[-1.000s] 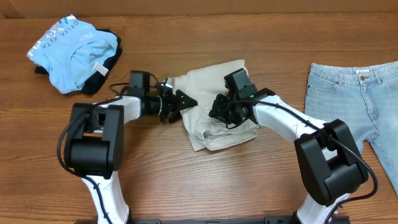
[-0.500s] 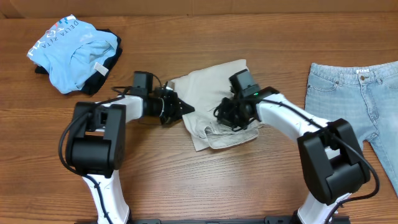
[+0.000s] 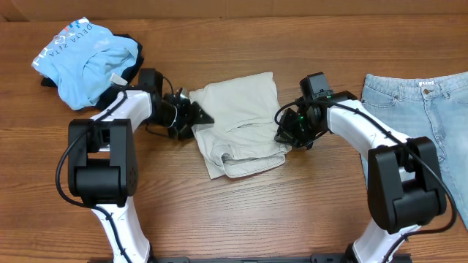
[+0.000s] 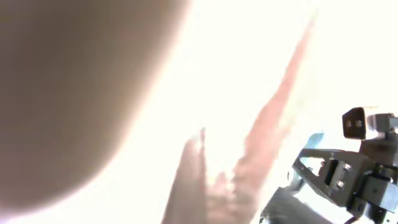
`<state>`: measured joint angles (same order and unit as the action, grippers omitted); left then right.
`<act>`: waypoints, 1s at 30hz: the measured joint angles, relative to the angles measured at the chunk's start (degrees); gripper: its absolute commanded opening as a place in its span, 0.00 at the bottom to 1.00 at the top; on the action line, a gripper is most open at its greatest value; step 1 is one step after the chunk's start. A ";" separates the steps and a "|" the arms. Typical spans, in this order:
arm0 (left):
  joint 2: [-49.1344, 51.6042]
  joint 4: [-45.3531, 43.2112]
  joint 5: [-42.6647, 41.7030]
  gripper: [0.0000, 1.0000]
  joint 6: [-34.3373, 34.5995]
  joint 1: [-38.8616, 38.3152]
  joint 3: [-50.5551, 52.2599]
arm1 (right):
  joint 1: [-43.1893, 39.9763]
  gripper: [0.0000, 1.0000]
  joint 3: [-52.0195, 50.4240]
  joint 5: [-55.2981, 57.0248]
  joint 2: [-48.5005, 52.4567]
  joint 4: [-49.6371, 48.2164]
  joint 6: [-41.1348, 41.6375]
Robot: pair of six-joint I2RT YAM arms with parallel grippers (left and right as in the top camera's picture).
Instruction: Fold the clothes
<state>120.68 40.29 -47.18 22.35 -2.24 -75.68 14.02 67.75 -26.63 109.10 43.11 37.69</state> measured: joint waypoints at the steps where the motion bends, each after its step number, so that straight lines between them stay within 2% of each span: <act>1: -0.04 0.07 -0.33 0.91 -0.44 -0.31 -0.39 | 0.02 0.07 0.17 -0.22 0.90 -0.24 0.42; 3: -0.24 0.11 0.13 0.96 -0.48 -1.40 -1.07 | 0.11 0.05 0.79 -1.77 3.10 -1.07 1.20; 6: -0.55 -0.94 1.27 0.95 0.70 -3.58 -1.49 | -0.17 0.05 1.81 -5.60 6.03 -1.99 1.90; 8: -0.66 -2.78 1.88 0.91 2.78 -5.01 -1.38 | -0.92 0.05 1.90 -7.30 6.56 -2.01 2.12; 10: -0.79 -6.01 2.67 0.82 5.84 -6.38 -0.76 | -1.31 0.05 1.90 -8.52 6.84 -2.08 2.19; 12: -0.83 -8.50 3.58 0.67 8.55 -7.50 -0.04 | -1.40 0.05 1.90 -8.81 6.93 -2.05 2.05; 17: -0.76 -10.34 7.32 0.13 13.35 -9.55 1.60 | -1.46 0.05 1.90 -9.07 6.99 -2.08 1.68; 18: -0.70 -10.34 7.74 0.06 13.92 -9.70 1.84 | -1.46 0.05 1.90 -9.14 7.02 -2.10 1.64; 21: -0.70 -10.32 7.82 0.04 14.03 -9.75 1.88 | -1.46 0.04 1.90 -9.18 7.02 -2.03 1.40; 25: -0.70 -8.57 7.85 0.04 10.86 -9.51 1.62 | -1.51 0.04 1.90 -9.68 6.99 -1.18 -0.79; 30: -0.79 3.98 9.57 0.04 1.09 -8.48 -2.16 | -1.20 0.04 0.50 -11.63 4.09 3.76 -9.66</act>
<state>119.90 44.27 -37.60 23.44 -10.72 -77.84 12.82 68.25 -38.26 113.19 46.87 28.03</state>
